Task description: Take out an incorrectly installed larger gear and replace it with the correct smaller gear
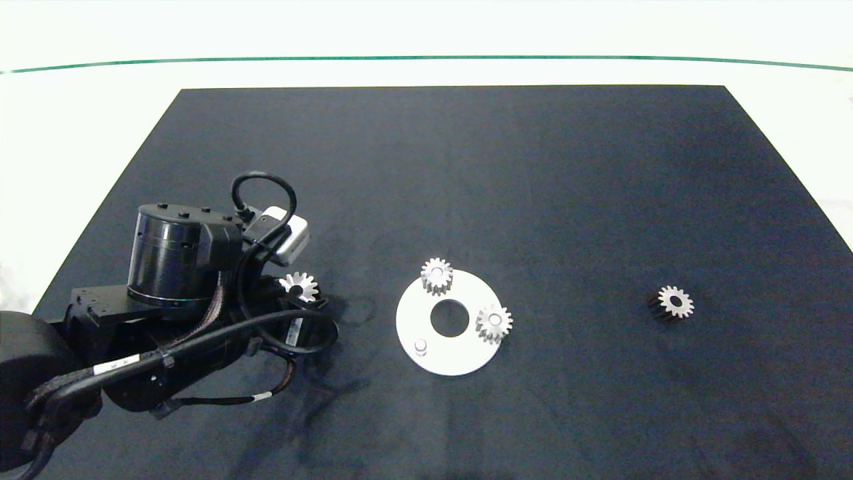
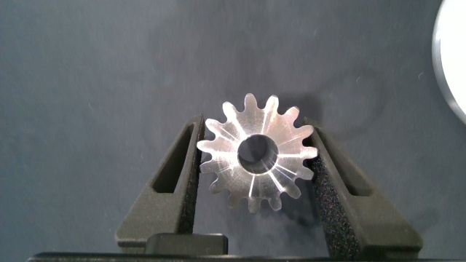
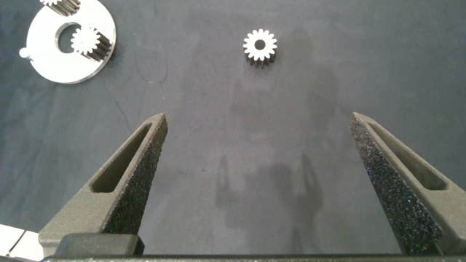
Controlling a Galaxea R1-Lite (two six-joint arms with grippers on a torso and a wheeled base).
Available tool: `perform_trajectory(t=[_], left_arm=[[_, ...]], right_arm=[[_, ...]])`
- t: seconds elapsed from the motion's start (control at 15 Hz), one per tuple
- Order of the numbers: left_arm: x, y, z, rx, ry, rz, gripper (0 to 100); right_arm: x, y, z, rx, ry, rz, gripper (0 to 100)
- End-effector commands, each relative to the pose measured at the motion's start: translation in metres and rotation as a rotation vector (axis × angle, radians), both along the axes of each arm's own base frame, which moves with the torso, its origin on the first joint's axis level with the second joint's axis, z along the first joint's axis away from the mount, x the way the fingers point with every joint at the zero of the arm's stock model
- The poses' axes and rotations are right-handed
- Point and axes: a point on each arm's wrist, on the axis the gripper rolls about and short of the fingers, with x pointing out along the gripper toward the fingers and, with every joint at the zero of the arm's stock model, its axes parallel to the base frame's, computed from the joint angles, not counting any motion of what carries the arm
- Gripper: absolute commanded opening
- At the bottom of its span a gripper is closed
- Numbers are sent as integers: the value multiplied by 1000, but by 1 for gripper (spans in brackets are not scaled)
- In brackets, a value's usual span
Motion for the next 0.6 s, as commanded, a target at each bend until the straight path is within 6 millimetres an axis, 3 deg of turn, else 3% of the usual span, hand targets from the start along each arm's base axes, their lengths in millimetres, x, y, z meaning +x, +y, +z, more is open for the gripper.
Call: perform_trajectory(t=[0.07,0.6], left_arm=[[2,6,-8,-2,31,1,10],[8,19,-18,-2,75,21,10]], right_arm=[[0,0,0,0,2,-3,100],[0,0,-1,0,4,-4,100]])
